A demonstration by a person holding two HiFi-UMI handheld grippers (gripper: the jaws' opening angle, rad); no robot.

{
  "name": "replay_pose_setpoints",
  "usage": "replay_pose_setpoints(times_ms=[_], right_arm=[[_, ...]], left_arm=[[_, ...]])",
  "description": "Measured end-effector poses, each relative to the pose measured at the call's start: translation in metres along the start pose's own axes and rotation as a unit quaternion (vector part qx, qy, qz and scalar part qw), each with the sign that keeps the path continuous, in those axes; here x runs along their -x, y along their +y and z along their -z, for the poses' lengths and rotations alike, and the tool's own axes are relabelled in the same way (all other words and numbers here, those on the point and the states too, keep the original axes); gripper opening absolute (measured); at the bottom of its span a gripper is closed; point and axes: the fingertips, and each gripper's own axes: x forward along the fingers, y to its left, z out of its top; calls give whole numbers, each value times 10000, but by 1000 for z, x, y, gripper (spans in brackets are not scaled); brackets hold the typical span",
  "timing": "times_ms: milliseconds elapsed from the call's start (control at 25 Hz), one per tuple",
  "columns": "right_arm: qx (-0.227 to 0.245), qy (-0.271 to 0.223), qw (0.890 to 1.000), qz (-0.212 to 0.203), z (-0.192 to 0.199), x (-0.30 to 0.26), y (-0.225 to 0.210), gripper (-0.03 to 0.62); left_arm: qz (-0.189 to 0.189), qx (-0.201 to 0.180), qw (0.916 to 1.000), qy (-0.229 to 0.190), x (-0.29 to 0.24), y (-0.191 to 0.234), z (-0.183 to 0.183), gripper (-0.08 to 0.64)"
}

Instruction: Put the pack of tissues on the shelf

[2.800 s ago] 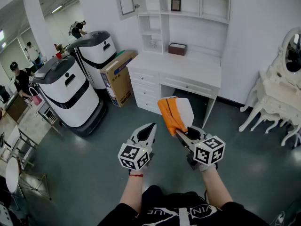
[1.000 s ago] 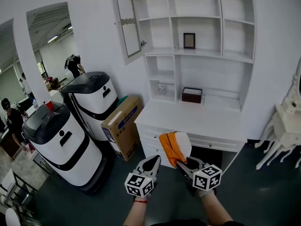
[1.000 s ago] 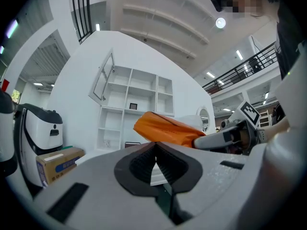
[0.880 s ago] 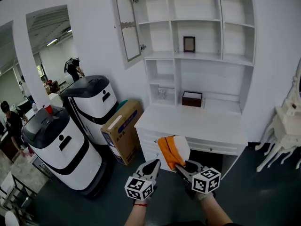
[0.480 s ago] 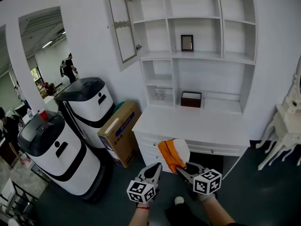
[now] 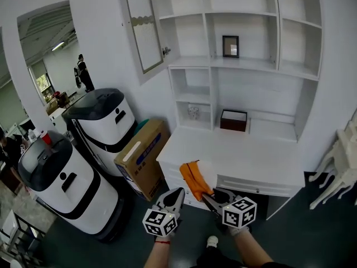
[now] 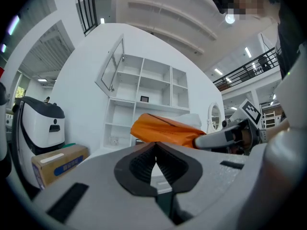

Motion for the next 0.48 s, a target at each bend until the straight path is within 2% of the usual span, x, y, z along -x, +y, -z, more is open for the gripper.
replay_pose_setpoints(times_ms=[480], right_arm=[[-52,33,10000,4,-50,-65,-87,123]], left_arm=[[69,27,10000,48,-106,53,-16,6]])
